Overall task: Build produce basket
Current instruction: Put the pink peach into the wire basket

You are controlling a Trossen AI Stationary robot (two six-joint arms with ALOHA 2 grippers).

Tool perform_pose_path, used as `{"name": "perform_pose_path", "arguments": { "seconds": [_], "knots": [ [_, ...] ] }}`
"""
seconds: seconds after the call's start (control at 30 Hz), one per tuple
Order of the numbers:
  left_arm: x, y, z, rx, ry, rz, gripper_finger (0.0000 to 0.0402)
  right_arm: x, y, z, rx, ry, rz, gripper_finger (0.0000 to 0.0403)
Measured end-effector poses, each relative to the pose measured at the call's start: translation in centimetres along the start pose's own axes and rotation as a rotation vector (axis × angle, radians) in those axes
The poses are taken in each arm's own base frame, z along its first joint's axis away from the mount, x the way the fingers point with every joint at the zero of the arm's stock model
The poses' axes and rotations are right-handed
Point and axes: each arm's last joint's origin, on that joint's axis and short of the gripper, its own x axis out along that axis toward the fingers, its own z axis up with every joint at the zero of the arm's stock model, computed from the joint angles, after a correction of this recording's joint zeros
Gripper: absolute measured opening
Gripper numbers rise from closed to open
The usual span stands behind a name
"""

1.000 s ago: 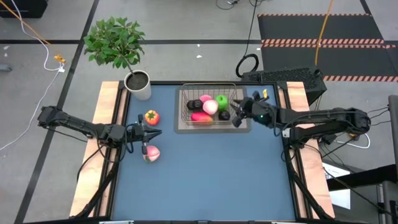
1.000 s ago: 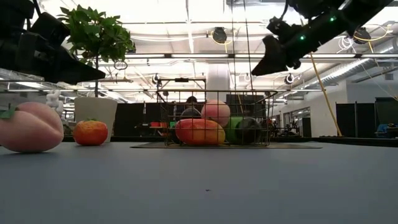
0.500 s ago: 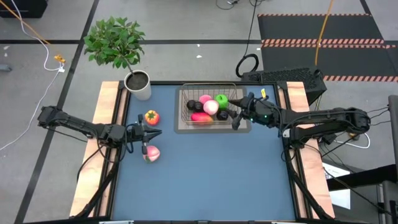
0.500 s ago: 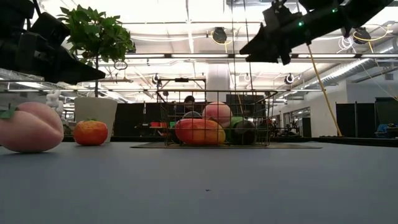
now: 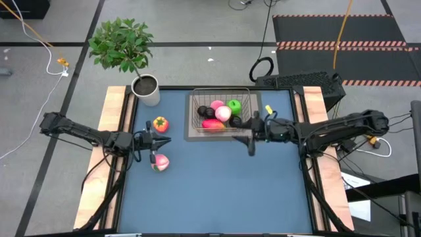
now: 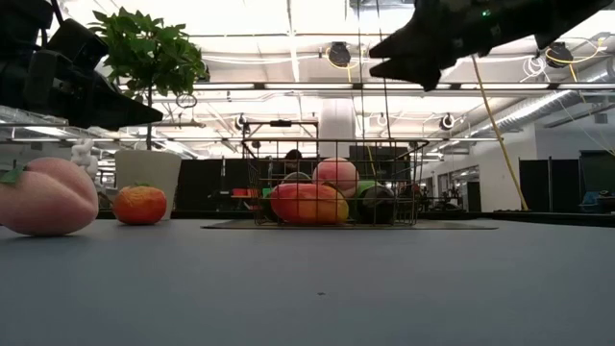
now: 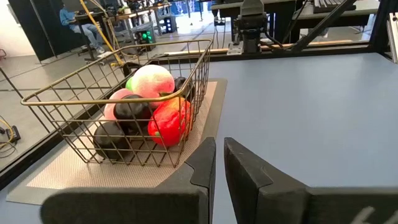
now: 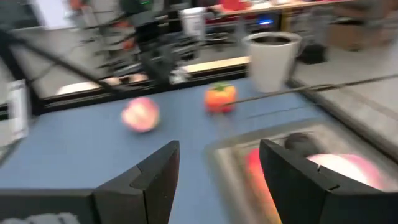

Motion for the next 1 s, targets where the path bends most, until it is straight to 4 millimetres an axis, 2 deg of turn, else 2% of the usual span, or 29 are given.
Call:
{"name": "perform_pose_path", "arguments": {
  "seconds": [0.3,0.5,0.73,0.87,1.0],
  "knots": [
    [0.0,0.0,0.0,0.0,0.0,0.0,0.0037,2.1,1.8,-1.9,-0.028,0.069,0.068,0.0217],
    [0.0,0.0,0.0,0.0,0.0,0.0,0.0037,4.7,3.6,-1.5,-0.075,0.107,0.097,0.0217],
    [0.0,0.0,0.0,0.0,0.0,0.0,0.0037,9.7,7.4,-0.1,-0.155,0.076,0.154,0.0217],
    [0.0,0.0,0.0,0.0,-0.001,0.0,0.0037,13.3,9.4,-0.1,-0.087,-0.009,0.192,0.0217],
    [0.0,0.0,0.0,0.0,0.0,0.0,0.0037,16.8,11.4,-0.2,-0.111,-0.062,0.226,0.0217]
  ]
}}
